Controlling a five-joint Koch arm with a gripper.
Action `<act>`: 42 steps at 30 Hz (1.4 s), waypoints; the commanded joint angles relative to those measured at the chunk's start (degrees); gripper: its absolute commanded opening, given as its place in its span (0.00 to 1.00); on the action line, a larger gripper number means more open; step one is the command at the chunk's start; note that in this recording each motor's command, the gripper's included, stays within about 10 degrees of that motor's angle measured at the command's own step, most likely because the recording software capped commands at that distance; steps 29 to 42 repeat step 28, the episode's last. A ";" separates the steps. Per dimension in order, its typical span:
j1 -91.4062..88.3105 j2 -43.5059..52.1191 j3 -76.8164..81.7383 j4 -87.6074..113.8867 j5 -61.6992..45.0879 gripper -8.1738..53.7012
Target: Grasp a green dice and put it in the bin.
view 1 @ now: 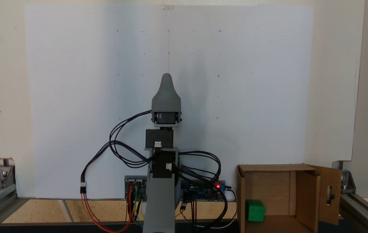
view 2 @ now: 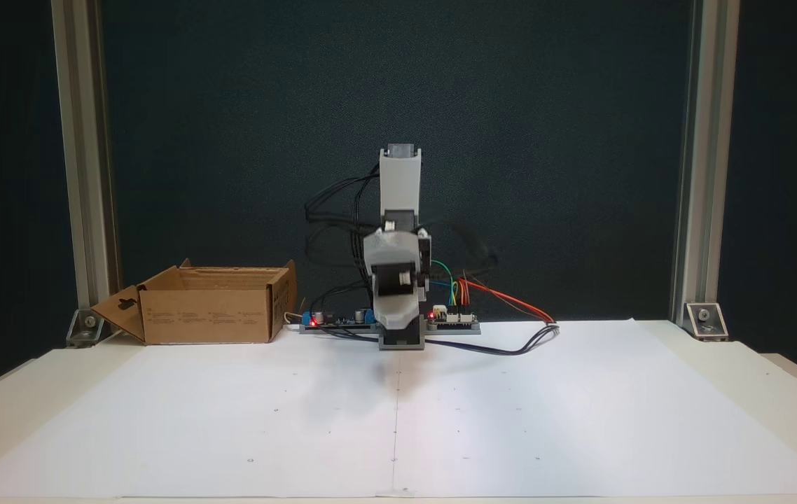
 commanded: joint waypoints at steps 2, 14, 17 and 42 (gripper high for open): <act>-0.18 6.59 1.49 -11.67 -0.44 0.81; -0.44 6.24 10.28 -28.92 -1.23 0.86; -0.35 6.15 10.28 -28.92 -1.23 0.86; -0.26 6.15 10.28 -28.92 -1.23 0.86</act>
